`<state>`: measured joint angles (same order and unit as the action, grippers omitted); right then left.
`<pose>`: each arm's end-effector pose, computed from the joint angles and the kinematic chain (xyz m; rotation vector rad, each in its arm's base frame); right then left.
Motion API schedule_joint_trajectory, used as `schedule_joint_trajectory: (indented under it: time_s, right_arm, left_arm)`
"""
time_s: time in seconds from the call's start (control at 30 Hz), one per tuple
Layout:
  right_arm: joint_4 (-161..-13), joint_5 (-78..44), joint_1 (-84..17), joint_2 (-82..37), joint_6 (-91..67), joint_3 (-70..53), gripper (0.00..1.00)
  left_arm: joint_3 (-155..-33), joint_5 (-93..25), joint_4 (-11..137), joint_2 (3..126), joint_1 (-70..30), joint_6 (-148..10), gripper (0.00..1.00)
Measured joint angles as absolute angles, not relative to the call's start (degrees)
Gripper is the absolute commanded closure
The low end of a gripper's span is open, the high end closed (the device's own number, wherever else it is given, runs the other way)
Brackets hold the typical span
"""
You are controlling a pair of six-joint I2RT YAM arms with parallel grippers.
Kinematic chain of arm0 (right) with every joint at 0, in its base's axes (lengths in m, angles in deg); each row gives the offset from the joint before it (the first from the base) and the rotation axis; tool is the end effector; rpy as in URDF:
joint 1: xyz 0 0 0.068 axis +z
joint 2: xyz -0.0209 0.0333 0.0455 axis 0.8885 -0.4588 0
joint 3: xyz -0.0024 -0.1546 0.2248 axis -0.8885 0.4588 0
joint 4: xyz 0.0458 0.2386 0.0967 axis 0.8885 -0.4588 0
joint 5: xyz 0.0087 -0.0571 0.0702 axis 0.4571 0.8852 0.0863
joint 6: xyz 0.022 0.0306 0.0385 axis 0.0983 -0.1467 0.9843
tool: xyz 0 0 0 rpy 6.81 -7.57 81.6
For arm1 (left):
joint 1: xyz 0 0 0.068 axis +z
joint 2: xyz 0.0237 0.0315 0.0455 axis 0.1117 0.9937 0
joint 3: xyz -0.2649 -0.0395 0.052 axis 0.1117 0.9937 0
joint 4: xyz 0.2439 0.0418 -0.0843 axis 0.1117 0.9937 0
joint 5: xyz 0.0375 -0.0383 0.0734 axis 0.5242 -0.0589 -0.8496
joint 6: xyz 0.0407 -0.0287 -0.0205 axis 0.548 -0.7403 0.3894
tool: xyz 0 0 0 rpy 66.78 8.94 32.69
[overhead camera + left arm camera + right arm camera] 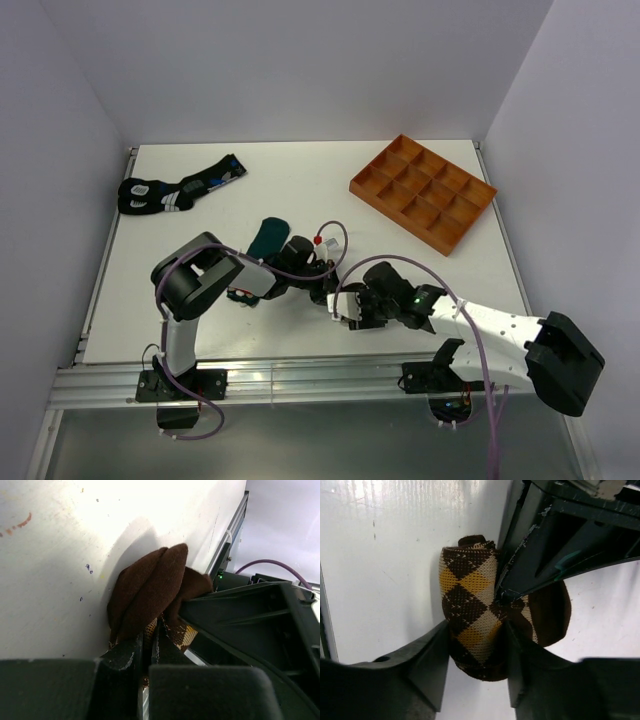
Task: Roll the socks
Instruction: Roll the sock at the center of the board.
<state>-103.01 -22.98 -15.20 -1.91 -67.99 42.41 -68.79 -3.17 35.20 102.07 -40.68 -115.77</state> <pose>0.1218 0.1456 0.1633 -1.9100 1.5655 0.2937 0.2279 -0.2782 0.0942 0.2129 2.6473 -1.6094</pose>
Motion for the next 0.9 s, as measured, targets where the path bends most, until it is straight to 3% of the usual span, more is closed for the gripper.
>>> schedule_joint_trajectory:
  time_s: [0.2, 0.37, 0.43, 0.53, 0.9]
  right_arm:
    - [-102.02, -23.07, -15.29, -5.52, -66.68, 41.03, 0.74]
    - [-105.5, -27.37, -18.48, -10.22, -66.46, 36.57, 0.84]
    - [-108.17, -30.17, -20.78, -12.89, -66.55, 33.75, 0.85]
    - [-113.17, -35.22, -25.0, -17.87, -66.98, 28.77, 0.85]
    - [-125.91, -44.6, -32.36, -31.77, -69.41, 16.6, 0.85]
  left_arm:
    - [-68.0, -3.11, 35.22, 101.39, -40.22, -115.95, 0.93]
    - [-66.49, -4.94, 35.63, 99.75, -40.02, -116.74, 0.76]
    - [-65.55, -6.98, 35.68, 98.64, -40.02, -117.11, 0.67]
    - [-64.18, -10.41, 35.41, 96.67, -40.13, -117.41, 0.62]
    - [-54.36, -26.34, 35.74, 84.52, -41.29, -116.32, 0.52]
